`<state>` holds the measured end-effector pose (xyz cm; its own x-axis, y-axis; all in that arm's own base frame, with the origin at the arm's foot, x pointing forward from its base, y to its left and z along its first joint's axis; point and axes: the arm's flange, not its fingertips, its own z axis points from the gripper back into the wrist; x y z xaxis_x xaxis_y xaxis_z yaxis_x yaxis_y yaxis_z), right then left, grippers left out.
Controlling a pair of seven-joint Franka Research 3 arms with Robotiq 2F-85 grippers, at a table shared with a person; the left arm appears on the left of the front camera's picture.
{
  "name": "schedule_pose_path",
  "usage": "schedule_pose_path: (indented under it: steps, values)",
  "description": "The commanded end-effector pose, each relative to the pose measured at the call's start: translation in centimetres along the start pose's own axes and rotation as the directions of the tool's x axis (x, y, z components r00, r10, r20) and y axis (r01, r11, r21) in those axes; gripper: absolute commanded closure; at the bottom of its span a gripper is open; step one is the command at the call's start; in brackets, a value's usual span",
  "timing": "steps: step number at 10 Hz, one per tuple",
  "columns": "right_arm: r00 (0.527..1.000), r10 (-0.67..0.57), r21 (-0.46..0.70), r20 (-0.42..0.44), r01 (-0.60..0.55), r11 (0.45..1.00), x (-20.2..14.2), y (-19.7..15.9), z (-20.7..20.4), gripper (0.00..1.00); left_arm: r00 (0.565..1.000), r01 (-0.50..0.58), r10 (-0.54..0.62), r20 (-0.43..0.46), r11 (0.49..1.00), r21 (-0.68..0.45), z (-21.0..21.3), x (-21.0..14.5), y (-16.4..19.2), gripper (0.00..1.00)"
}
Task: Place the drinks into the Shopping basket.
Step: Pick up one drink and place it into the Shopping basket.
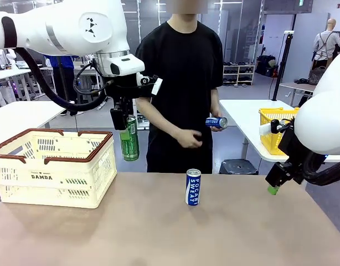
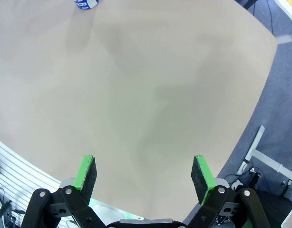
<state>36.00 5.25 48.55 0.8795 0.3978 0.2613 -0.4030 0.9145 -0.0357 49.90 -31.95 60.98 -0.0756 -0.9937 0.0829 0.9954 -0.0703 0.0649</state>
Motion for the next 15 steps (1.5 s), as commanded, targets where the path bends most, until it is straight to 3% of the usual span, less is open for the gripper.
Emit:
schedule_pose_path:
  steps: [1, 4, 5, 6, 10, 12, 13, 15]
  values:
    - [1.0, -0.003, 0.003, 0.0, 0.003, 1.0, -0.1, -0.1, 0.0, 0.0, 1.0, -0.012, 0.012, 0.002, 1.0, 0.01, 0.5, 0.0, -0.1, 0.72]
    - [1.0, -0.003, 0.003, 0.0, 0.003, 1.0, -0.1, -0.1, 0.0, 0.0, 1.0, -0.012, 0.012, 0.002, 1.0, 0.01, 0.5, 0.0, -0.1, 0.72]
    - [1.0, -0.003, 0.003, 0.0, 0.003, 1.0, -0.1, -0.1, 0.0, 0.0, 1.0, 0.001, -0.001, 0.0, 1.0, 0.0, 0.0, 0.0, 0.0, 0.41]
    - [1.0, -0.003, 0.003, 0.0, 0.003, 1.0, -0.1, -0.1, 0.0, 0.0, 0.998, -0.043, 0.045, -0.043, 0.998, 0.054, 0.2, -1.2, 1.1, 0.41]
    - [1.0, -0.003, 0.003, 0.0, 0.003, 1.0, -0.1, -0.1, 0.0, 0.0, 0.974, -0.213, 0.223, -0.04, 0.962, 0.172, 2.8, -11.0, 3.7, 0.41]
    - [1.0, -0.003, 0.003, 0.0, 0.003, 1.0, -0.1, -0.1, 0.0, 0.0, 0.941, -0.327, 0.337, -0.027, 0.926, 0.189, 3.7, -16.7, 4.6, 0.41]
    - [1.0, -0.003, 0.003, 0.0, 0.003, 1.0, -0.1, -0.1, 0.0, 0.0, 0.921, -0.361, 0.386, -0.061, 0.901, 0.241, 3.4, -20.7, 5.8, 0.41]
    - [1.0, -0.003, 0.003, 0.0, 0.003, 1.0, -0.1, -0.1, 0.0, 0.0, 0.871, -0.471, 0.49, -0.03, 0.851, 0.232, 1.8, -27.9, 7.8, 0.41]
